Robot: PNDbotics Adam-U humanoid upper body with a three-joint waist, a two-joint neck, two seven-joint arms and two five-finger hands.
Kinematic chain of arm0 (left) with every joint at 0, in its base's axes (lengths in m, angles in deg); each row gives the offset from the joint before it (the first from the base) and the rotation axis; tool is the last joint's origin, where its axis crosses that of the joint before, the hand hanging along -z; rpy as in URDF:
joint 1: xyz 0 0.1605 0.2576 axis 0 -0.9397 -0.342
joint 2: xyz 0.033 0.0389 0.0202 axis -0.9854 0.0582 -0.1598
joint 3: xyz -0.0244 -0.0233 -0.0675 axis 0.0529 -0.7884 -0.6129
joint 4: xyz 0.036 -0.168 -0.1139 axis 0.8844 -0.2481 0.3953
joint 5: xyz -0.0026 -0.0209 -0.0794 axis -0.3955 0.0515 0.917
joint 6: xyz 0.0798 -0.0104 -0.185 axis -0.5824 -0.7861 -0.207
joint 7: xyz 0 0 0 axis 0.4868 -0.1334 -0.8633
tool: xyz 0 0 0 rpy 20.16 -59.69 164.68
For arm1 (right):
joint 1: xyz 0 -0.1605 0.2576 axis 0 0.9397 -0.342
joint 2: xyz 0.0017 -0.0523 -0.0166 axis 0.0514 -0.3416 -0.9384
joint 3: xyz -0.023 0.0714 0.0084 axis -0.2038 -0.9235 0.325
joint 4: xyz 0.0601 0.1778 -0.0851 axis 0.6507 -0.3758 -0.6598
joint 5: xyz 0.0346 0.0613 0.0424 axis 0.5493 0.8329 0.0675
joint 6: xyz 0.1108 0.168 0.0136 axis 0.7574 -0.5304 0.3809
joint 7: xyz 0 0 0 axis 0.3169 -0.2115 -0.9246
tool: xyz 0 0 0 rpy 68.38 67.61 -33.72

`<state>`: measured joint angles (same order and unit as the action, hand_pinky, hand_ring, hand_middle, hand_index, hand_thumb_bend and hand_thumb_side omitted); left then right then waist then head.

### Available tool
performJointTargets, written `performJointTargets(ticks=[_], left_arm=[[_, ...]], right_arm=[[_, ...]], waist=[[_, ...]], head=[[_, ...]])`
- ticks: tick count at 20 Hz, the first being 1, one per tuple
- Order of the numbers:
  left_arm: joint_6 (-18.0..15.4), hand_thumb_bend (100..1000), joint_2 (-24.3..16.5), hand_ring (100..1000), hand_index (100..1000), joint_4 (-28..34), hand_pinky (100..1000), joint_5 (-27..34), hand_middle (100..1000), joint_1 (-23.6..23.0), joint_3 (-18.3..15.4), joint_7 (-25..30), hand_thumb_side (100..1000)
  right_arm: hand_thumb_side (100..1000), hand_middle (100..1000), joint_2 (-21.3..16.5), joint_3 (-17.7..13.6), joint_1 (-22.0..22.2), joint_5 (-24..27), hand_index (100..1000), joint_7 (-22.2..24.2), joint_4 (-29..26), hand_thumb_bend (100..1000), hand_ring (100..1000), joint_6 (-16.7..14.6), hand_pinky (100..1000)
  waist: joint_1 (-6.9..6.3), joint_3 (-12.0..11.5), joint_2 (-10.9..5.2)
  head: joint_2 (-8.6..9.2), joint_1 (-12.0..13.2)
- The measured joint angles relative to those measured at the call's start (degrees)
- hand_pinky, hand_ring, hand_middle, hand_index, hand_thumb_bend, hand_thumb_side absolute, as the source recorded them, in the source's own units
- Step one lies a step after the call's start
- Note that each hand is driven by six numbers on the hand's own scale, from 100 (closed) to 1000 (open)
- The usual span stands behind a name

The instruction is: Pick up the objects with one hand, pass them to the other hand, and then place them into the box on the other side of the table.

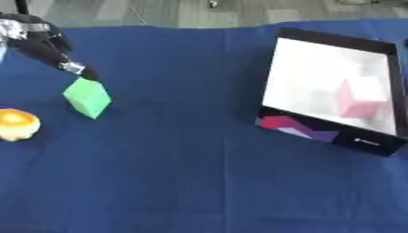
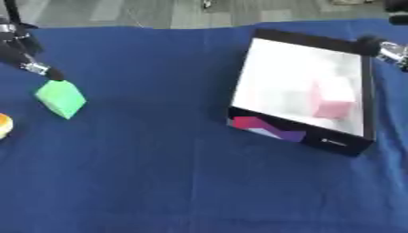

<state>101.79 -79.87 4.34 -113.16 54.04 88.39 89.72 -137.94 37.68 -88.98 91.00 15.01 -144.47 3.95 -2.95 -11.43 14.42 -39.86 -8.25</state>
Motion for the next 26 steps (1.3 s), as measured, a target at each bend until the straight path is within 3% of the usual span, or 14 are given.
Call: performJointTargets(ticks=[15, 26], left_arm=[[2.22, 1000, 2.92, 848, 821, -9.76, 857, -8.61, 737, 0.26, -2.87, -3.32, 589], [1.59, 1000, 4.78, 829, 786, -11.89, 838, -8.4, 707, 0.19, -3.47, -3.38, 548]], right_arm=[[162, 654, 0.74, 0.36, 0.44, -0.94, 890, 0.08, 0.0, 635, 802, 0.94, 822], [166, 647, 1.1, 0.74, 0.36, -1.66, 888, 0.2, 0.0, 624, 798, 1.46, 823]], waist=[[0.0, 0.1, 0.0], [0.0, 0.17, 0.0]], head=[[-0.33, 0.38], [-0.33, 1.12]])
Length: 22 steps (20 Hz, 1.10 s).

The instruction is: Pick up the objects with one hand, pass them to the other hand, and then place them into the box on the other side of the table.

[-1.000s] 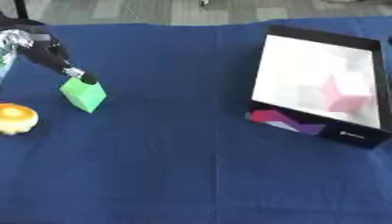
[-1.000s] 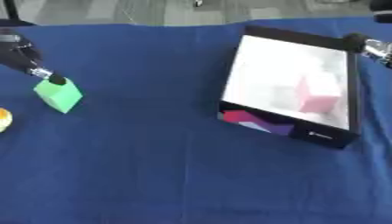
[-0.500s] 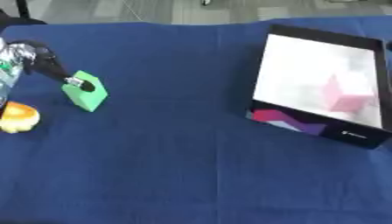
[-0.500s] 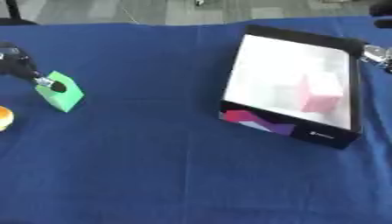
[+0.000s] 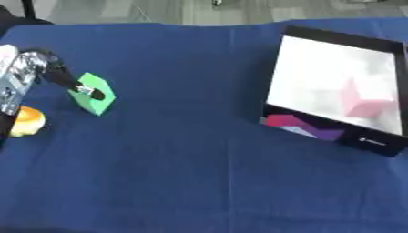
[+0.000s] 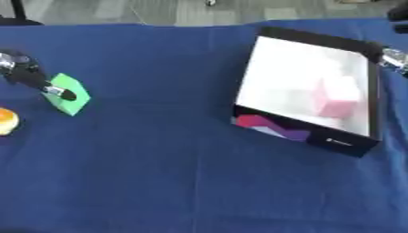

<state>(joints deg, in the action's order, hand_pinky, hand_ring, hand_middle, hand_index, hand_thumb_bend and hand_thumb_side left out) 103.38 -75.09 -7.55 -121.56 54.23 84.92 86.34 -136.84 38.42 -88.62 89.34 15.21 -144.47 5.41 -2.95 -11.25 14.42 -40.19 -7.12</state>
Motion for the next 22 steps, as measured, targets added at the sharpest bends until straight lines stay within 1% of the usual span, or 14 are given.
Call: performJointTargets(ticks=[3, 8, 11, 15, 17, 19, 20, 22], left_arm=[[-0.49, 1000, 0.14, 821, 770, 0.17, 826, 0.2, 693, 0.0, 0.37, 0.53, 523], [-0.18, 911, 0.73, 809, 728, 0.26, 807, -1.13, 675, 0.0, 0.7, 0.44, 547], [0.48, 903, 1.26, 809, 717, -0.06, 803, -2.11, 674, -0.02, 0.7, -0.25, 545], [0.93, 851, 1.79, 807, 697, -0.64, 798, -3.58, 672, -0.06, 0.7, -0.92, 515], [1.09, 810, 2.06, 804, 679, -0.94, 795, -4.07, 669, -0.07, 0.68, -1.15, 503], [1.33, 808, 2.13, 802, 676, -1.17, 794, -4.3, 667, -0.11, 0.67, -1.44, 514], [1.48, 813, 2.14, 801, 671, -1.26, 793, -4.33, 666, -0.11, 0.64, -1.66, 534], [1.81, 781, 2.41, 800, 660, -1.48, 792, -4.33, 664, -0.13, 0.49, -2.14, 513]], right_arm=[[167, 646, 0.38, 0.23, 0.02, -0.22, 888, 0.04, 0.0, 620, 798, 0.35, 824], [167, 652, 0.48, 0.32, 0.0, -0.52, 887, 0.04, 0.0, 618, 796, 0.76, 826], [174, 653, 0.52, 0.37, -0.22, -0.58, 889, 0.09, 0.0, 601, 797, 0.88, 827], [183, 654, 0.91, 0.61, -0.43, -0.81, 891, 0.18, 0.0, 574, 799, 1.2, 829], [185, 654, 0.91, 0.65, -0.44, -0.86, 891, 0.13, 0.0, 568, 800, 1.27, 829], [187, 654, 0.91, 0.66, -0.46, -0.94, 892, 0.13, 0.0, 564, 800, 1.29, 830], [188, 655, 0.91, 0.66, -0.46, -0.96, 892, 0.14, 0.0, 562, 800, 1.29, 830], [189, 655, 0.91, 0.67, -0.47, -1.02, 892, 0.19, 0.0, 559, 801, 1.34, 830]], waist=[[-0.11, 0.1, 0.0], [-0.38, 0.24, 0.0], [-0.38, 0.29, 0.0], [-0.38, 0.32, 0.0], [-0.38, 0.35, 0.0], [-0.38, 0.49, 0.0], [-0.38, 0.59, 0.0], [-0.38, 0.62, 0.0]], head=[[0.0, 0.09], [-0.01, 0.29], [-0.01, 0.52], [-0.01, 0.83], [-0.01, 0.96], [-0.01, 1.02], [-0.01, 1.05], [-0.01, 1.19]])
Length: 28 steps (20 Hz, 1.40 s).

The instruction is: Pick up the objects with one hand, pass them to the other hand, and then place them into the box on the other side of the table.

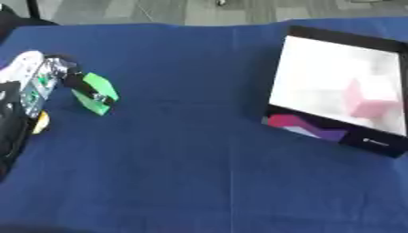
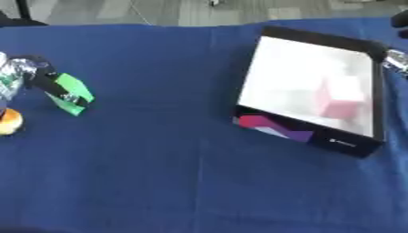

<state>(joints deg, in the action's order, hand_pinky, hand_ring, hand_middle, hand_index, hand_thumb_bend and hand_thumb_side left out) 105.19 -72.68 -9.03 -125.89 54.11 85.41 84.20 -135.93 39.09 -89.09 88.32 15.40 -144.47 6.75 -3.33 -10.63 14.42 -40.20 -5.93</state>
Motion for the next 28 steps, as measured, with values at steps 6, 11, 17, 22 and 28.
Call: performJointTargets(ticks=[6, 11, 17, 22, 28], left_arm=[[0.45, 612, 0.68, 788, 606, -0.32, 784, 0.24, 643, -0.08, -0.19, -0.66, 330], [0.54, 549, 0.75, 780, 582, -0.32, 780, 0.47, 628, 0.06, -0.19, -0.76, 248], [0.62, 466, 0.77, 756, 549, -0.12, 770, 0.47, 606, 0.08, -0.18, -0.8, 199], [0.65, 441, 0.65, 743, 538, 2.79, 768, 1.85, 600, 0.09, 0.09, -0.72, 193], [1.03, 373, -0.39, 724, 537, 11.47, 764, 6.13, 598, -0.03, 1.88, -0.46, 182]], right_arm=[[194, 656, 0.06, 0.01, -0.02, -0.11, 893, 0.16, 0.0, 548, 801, 0.2, 831], [197, 656, 0.1, 0.02, -0.02, -0.45, 893, 0.15, 0.0, 539, 802, 0.23, 831], [199, 656, 0.1, 0.16, 0.0, -0.57, 893, 0.2, 0.0, 531, 802, 0.32, 831], [199, 656, 0.1, 0.17, 0.0, -0.58, 893, 0.1, 0.0, 526, 802, 0.3, 831], [195, 657, 0.08, 0.09, -0.02, -0.34, 892, -0.2, 0.0, 529, 802, -0.01, 831]], waist=[[0.0, 0.11, 0.0], [0.0, 0.17, 0.0], [0.0, 0.12, 0.0], [0.0, -0.08, 0.0], [0.0, -0.38, 0.0]], head=[[0.0, 0.31], [0.0, 0.36], [0.0, 0.51], [0.0, 0.51], [0.0, 0.46]])
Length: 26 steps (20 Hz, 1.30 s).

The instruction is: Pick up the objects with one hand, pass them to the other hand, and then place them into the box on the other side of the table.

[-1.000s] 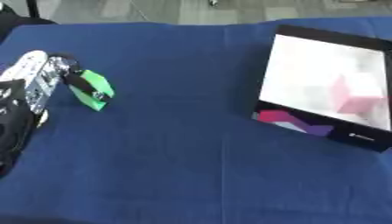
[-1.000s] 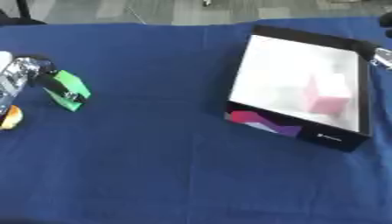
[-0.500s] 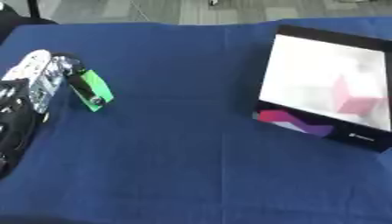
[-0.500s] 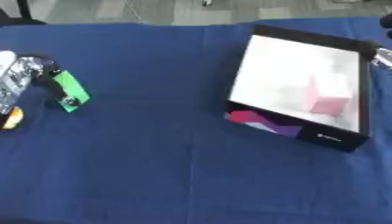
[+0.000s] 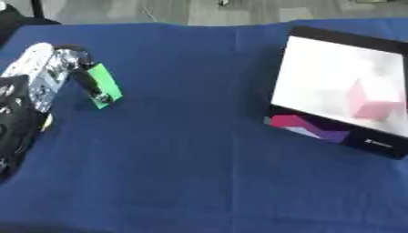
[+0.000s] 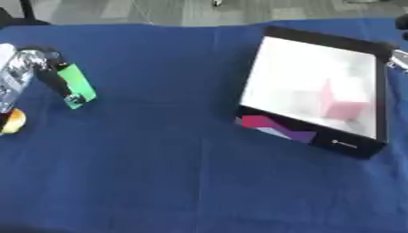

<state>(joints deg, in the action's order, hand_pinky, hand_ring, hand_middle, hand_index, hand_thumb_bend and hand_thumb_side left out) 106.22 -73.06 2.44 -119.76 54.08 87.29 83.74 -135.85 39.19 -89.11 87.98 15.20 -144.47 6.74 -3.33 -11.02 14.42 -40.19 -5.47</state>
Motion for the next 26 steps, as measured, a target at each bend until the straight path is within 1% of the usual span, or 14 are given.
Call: performJointTargets(ticks=[3, 6, 9, 12, 15, 20, 26], left_arm=[[0.61, 323, -0.41, 709, 536, 5.61, 768, 2.76, 592, -0.72, 0.55, -1.27, 186], [1.18, 279, -0.51, 691, 536, 10.46, 765, 7.07, 584, -1.7, 0.77, -3.99, 195], [1.07, 241, -0.49, 678, 535, 14.15, 763, 12.18, 577, -2.64, 1.15, -7.44, 207], [0.21, 216, -0.36, 663, 535, 17.19, 754, 16.82, 569, -3.61, 1.75, -10.66, 218], [-1.47, 211, 0.18, 660, 535, 19.79, 749, 20.58, 569, -4.51, 2.34, -13.32, 210], [-5.06, 172, 1.57, 646, 535, 22.74, 744, 23.95, 564, -6.35, 3.0, -17.75, 220], [-10.77, 131, 4.6, 627, 536, 22.79, 741, 27.44, 554, -9.33, 3.47, -23.9, 235]], right_arm=[[192, 660, -0.17, -0.1, -0.54, 0.55, 891, -0.21, 0.0, 530, 803, -0.48, 832], [189, 666, -1.17, -0.09, -1.77, 1.3, 890, -0.03, 0.0, 531, 805, -1.64, 834], [187, 676, -2.92, 0.4, -4.03, 2.2, 888, 0.83, 0.0, 528, 810, -3.3, 837], [187, 680, -4.66, 1.4, -6.77, 3.43, 888, 2.2, 0.0, 529, 812, -4.69, 837], [188, 685, -5.85, 2.51, -9.26, 4.5, 886, 3.6, 0.0, 530, 813, -5.45, 837], [190, 701, -6.47, 4.78, -13.17, 4.78, 887, 6.6, 0.0, 538, 819, -5.31, 838], [180, 727, -6.53, 7.8, -17.42, 2.28, 887, 10.76, -0.01, 573, 828, -5.07, 840]], waist=[[0.0, -0.04, 0.0], [0.02, -0.04, 0.0], [0.03, -0.05, 0.0], [0.03, -0.12, 0.0], [0.25, -0.37, 0.0], [1.26, -0.68, 0.0], [2.15, -0.72, 0.0]], head=[[0.01, -0.17], [0.02, -0.31], [0.03, -0.71], [0.03, -1.35], [0.05, -2.18], [0.05, -3.45], [0.07, -4.62]])
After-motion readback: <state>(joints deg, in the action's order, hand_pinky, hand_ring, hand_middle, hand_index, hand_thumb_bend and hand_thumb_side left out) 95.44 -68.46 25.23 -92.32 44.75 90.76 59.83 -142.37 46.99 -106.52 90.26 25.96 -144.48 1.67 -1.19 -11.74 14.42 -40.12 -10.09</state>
